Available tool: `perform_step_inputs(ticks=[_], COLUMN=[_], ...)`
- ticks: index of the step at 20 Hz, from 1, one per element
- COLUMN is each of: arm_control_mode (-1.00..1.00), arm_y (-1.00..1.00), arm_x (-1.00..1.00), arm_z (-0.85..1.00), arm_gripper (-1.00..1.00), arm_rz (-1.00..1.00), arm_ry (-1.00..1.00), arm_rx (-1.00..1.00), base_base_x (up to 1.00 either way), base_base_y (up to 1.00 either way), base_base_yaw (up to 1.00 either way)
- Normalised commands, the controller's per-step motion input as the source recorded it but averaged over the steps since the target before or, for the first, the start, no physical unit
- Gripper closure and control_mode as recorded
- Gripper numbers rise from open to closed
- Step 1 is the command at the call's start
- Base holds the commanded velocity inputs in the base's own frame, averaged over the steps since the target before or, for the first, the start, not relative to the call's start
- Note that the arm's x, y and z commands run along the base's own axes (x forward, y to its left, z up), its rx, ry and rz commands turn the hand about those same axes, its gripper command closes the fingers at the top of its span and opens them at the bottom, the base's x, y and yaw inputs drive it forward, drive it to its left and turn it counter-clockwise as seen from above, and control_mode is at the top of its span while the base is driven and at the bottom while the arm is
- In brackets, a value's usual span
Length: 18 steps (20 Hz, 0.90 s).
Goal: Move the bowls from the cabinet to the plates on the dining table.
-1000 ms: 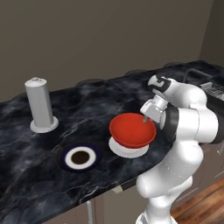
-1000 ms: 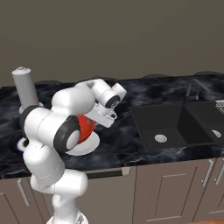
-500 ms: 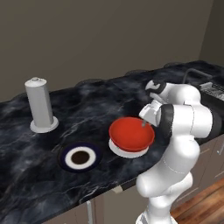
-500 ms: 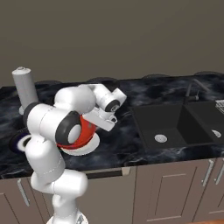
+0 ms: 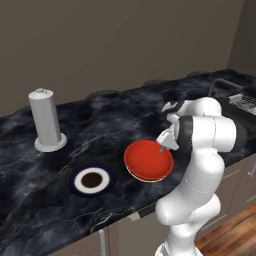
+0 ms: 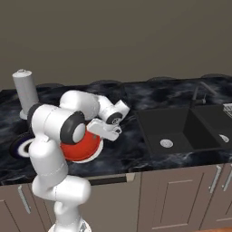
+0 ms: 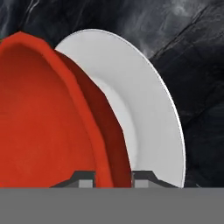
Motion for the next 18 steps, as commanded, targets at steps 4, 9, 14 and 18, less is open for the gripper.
perform_step_inputs(ticks=[4,9,14,18], arm_control_mode=[-1.0,-1.0,-1.0,-1.0], arm_y=[0.0,-0.03,-0.29,-0.37], arm_x=[0.58,0.45,0.02,0.0], arm_z=[-0.28,-0.3,0.23,0.71], arm_gripper=[1.0,1.0,-1.0,-1.0], arm_rz=[0.0,0.0,0.0,0.02], arm_ry=[-0.01,-0.01,-0.08,-0.1], arm_rx=[0.0,0.01,0.0,0.0], base_base_x=[0.0,0.0,0.0,0.0], base_base_y=[0.0,0.0,0.0,0.0], base_base_yaw=[0.0,0.0,0.0,0.0])
